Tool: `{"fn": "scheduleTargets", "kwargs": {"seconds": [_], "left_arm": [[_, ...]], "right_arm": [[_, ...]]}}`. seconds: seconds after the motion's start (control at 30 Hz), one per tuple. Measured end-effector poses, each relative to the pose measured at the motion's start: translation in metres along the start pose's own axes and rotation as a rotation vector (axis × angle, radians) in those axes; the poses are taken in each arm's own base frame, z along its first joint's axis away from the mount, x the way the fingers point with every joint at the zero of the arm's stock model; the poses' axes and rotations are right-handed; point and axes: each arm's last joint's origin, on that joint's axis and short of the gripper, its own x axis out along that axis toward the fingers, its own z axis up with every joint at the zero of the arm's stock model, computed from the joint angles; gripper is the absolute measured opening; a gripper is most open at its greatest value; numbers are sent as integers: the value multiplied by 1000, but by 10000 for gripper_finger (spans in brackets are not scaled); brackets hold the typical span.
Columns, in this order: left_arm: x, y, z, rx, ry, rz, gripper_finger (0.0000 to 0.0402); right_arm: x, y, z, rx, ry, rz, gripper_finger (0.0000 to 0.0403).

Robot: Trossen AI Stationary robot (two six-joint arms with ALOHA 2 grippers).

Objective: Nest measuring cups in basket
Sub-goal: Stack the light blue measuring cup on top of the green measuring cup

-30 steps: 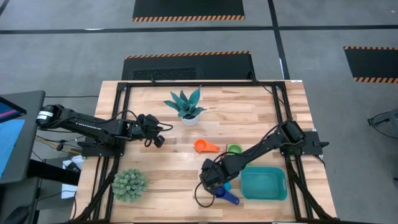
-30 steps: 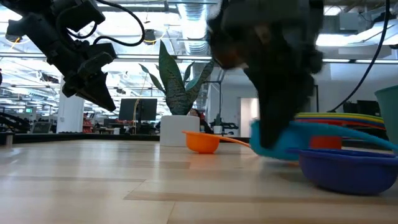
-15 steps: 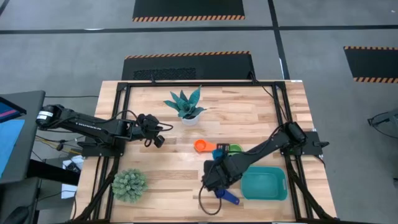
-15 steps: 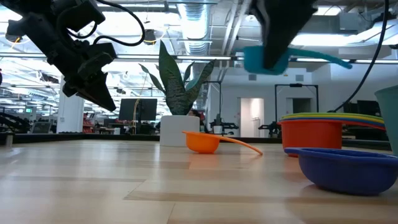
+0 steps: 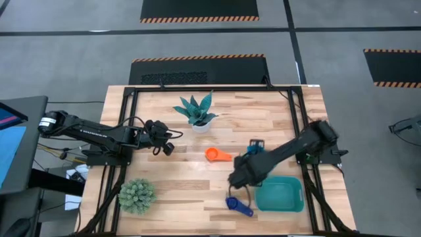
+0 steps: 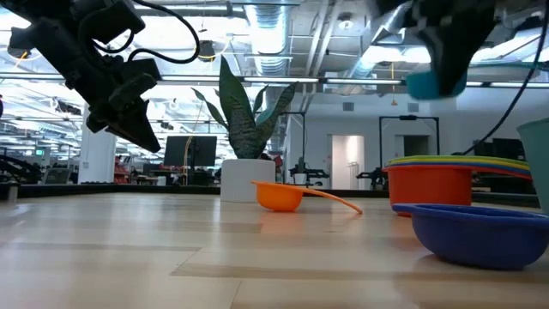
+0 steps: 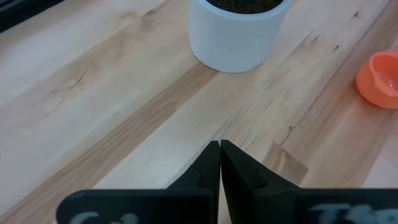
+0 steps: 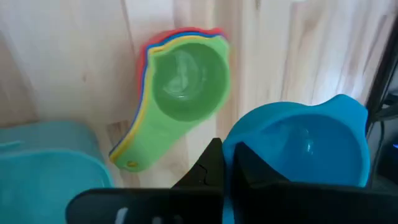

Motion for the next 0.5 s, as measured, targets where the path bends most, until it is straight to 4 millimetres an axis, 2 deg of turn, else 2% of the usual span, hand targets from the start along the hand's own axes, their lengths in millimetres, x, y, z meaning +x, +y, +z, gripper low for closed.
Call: {"fn": "scheduleTargets", "kwargs": {"seconds": [0.1, 0.2, 0.33, 0.5], "left_arm": [[0, 0, 0, 0, -6, 8, 0], [0, 1, 0, 1, -14, 18, 0], [0, 1, 1, 7, -18, 22, 0], [0, 1, 1, 8, -18, 22, 0]], "right_arm": [[-6, -16, -17, 80, -119, 59, 11], [-3, -24, -29, 155, -267, 153, 11], [19, -22, -39, 194, -347, 220, 10], [48, -17, -40, 173, -305, 201, 12]]}}
